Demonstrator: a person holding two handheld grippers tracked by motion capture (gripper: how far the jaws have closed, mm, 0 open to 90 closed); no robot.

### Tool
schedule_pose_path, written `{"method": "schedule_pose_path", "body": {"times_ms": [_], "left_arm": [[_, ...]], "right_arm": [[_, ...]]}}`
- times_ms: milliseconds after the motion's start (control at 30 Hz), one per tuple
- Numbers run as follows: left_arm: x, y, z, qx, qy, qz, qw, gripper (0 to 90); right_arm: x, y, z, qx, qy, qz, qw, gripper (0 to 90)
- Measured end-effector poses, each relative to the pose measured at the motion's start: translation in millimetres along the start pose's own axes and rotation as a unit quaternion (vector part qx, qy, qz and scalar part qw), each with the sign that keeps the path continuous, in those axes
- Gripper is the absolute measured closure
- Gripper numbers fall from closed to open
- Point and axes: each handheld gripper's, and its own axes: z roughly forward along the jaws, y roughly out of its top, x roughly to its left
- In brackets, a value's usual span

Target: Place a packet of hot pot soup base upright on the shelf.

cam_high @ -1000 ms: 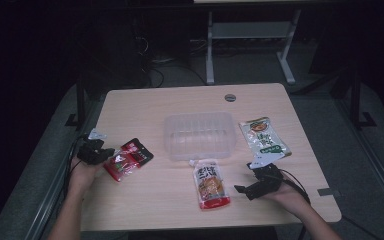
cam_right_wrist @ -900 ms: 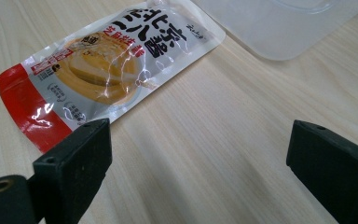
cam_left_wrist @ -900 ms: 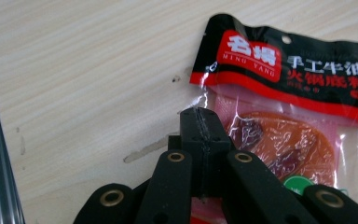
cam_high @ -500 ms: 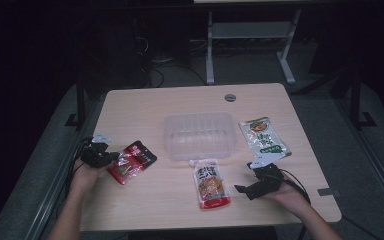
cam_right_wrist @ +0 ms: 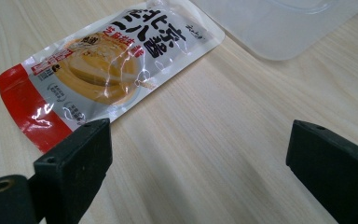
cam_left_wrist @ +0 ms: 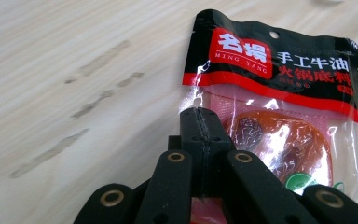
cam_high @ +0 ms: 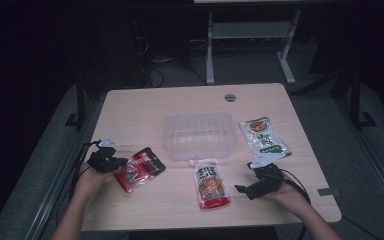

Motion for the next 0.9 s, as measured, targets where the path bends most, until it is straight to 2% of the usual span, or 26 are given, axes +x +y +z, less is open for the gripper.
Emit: {"method": "schedule_pose_path", "body": {"times_ms": [100, 133, 333, 367, 433, 567, 767, 900], "left_arm": [[-6.0, 2.2, 1.9, 0.002, -0.009, 0.013, 0.9999, 89.9], [-8.7, 2.9, 2.9, 0.000, -0.015, 0.011, 0.9998, 89.9], [-19.8, 7.1, 6.5, 0.003, -0.035, 0.028, 0.9990, 89.9], [-22.1, 7.4, 7.5, 0.000, -0.039, 0.025, 0.9989, 89.8], [-23.2, 8.2, 7.3, 0.006, -0.042, 0.033, 0.9986, 89.9], [-25.2, 8.9, 7.8, 0.002, -0.045, 0.033, 0.9985, 89.8], [-21.0, 7.7, -6.2, -0.002, -0.029, 0.037, 0.9989, 89.8], [-19.4, -1.7, -21.5, -0.011, -0.015, 0.016, 0.9997, 89.8]], "right_arm": [[0.6, 0.2, 0.0, 0.002, 0.000, 0.002, 1.0000, 6.5], [0.7, 0.2, 0.0, 0.002, 0.000, 0.002, 1.0000, 6.5], [0.4, 0.2, 0.3, 0.002, 0.001, 0.000, 1.0000, 6.5], [0.6, 0.2, 0.4, 0.003, 0.001, 0.001, 1.0000, 6.5], [0.5, 0.3, 0.5, 0.003, 0.001, 0.001, 1.0000, 6.5], [0.4, 0.3, 0.5, 0.003, 0.000, 0.002, 1.0000, 6.5], [-0.1, 0.2, 0.3, 0.001, 0.001, 0.003, 1.0000, 6.5], [0.1, 0.2, -0.5, 0.000, 0.000, 0.004, 1.0000, 6.5]]}}
